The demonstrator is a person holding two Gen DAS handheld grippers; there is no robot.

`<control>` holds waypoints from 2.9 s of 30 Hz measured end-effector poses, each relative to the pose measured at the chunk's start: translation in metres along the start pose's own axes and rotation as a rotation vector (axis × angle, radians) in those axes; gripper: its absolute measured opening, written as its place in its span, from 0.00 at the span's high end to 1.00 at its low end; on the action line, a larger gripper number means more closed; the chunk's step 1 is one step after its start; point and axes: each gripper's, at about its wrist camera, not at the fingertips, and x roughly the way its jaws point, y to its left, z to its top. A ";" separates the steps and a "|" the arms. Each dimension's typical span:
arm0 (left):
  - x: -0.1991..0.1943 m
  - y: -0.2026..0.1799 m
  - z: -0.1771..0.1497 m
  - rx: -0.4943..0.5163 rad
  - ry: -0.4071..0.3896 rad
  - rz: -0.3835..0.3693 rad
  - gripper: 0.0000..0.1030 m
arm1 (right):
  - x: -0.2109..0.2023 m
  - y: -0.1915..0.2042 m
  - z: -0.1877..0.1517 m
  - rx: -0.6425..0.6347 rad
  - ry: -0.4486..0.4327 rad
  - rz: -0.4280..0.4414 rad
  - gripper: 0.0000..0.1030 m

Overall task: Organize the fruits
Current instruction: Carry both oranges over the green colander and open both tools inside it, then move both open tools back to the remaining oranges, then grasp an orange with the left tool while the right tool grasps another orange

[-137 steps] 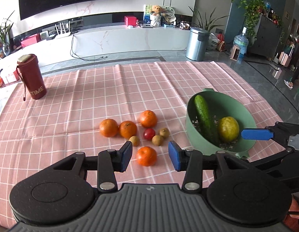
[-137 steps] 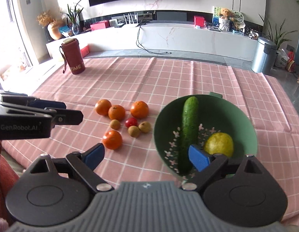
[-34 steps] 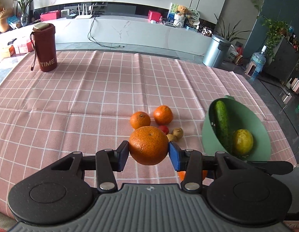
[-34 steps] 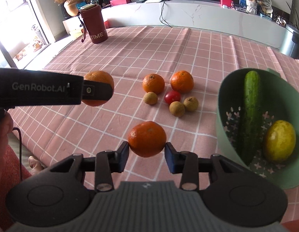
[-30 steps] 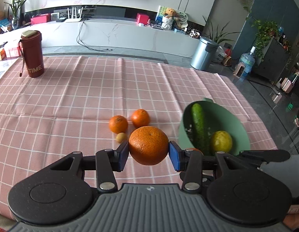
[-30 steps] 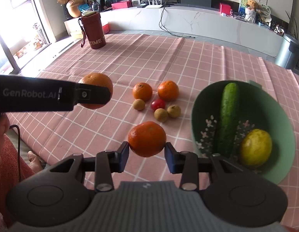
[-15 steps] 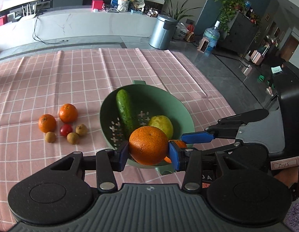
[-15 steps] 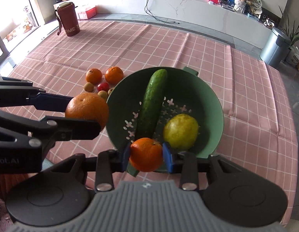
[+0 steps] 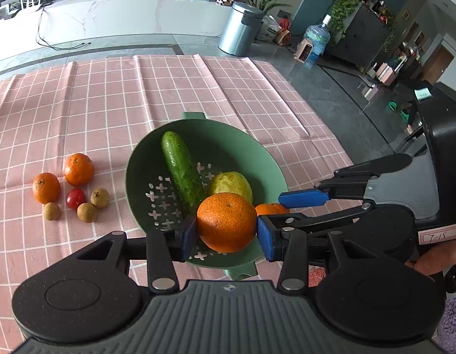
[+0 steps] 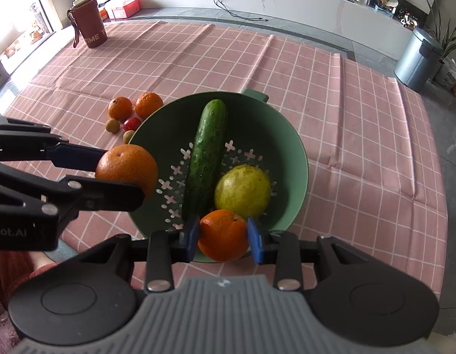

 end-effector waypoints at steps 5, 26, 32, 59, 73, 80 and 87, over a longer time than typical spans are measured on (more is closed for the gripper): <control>0.012 0.003 0.003 0.011 0.034 0.006 0.52 | 0.008 -0.003 0.006 -0.030 0.032 0.007 0.70; 0.042 0.027 0.000 -0.051 0.133 0.063 0.50 | 0.056 -0.008 0.020 -0.097 0.137 0.060 0.66; 0.027 0.024 0.000 -0.044 0.085 0.067 0.41 | 0.044 -0.002 0.019 -0.135 0.129 -0.042 0.39; -0.120 0.123 -0.034 -0.083 -0.319 0.247 0.38 | -0.004 0.152 0.029 0.053 -0.416 -0.021 0.28; -0.077 0.190 -0.054 -0.183 -0.272 0.180 0.44 | 0.061 0.183 0.025 0.093 -0.414 -0.013 0.66; -0.035 0.198 -0.032 -0.149 -0.178 0.158 0.44 | 0.086 0.164 0.058 0.026 -0.343 -0.018 0.70; -0.002 0.213 -0.017 -0.161 -0.117 0.120 0.44 | 0.110 0.138 0.089 -0.102 -0.242 -0.028 0.70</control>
